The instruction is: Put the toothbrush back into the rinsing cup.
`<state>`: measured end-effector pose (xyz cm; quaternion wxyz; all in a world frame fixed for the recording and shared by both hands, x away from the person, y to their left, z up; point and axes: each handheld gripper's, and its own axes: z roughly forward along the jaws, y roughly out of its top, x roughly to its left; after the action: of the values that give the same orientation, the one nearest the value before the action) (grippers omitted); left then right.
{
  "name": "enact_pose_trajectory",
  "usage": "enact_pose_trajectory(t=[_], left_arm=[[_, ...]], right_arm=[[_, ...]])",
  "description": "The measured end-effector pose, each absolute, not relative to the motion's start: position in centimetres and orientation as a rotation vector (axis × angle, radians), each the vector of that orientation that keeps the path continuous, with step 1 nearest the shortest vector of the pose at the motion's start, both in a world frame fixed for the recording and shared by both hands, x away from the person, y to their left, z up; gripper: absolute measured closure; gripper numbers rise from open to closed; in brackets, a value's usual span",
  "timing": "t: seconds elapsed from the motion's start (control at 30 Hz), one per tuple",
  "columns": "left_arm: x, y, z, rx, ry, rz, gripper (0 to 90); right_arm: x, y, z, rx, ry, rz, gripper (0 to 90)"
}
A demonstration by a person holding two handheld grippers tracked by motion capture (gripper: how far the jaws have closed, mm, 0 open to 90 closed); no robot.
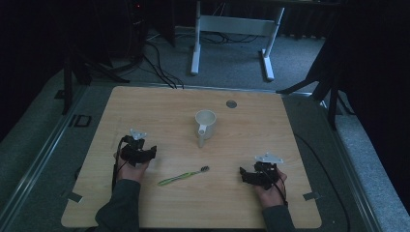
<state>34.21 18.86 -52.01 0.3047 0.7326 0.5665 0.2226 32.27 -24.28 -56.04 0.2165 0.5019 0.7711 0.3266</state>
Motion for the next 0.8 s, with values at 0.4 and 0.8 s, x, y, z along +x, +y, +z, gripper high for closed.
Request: enact_pose_trajectory(t=[0.4, 0.8], left_arm=[[32.9, 18.7, -49.8, 1.933, 1.425, 0.627, 45.3], [31.4, 19.1, -48.2, 1.933, 1.338, 0.596, 45.7]], right_arm=[[32.2, -24.3, -56.0, 1.389, 2.136, 0.907, 14.8], [32.1, -24.3, -56.0, 1.382, 2.143, 0.909, 14.8]])
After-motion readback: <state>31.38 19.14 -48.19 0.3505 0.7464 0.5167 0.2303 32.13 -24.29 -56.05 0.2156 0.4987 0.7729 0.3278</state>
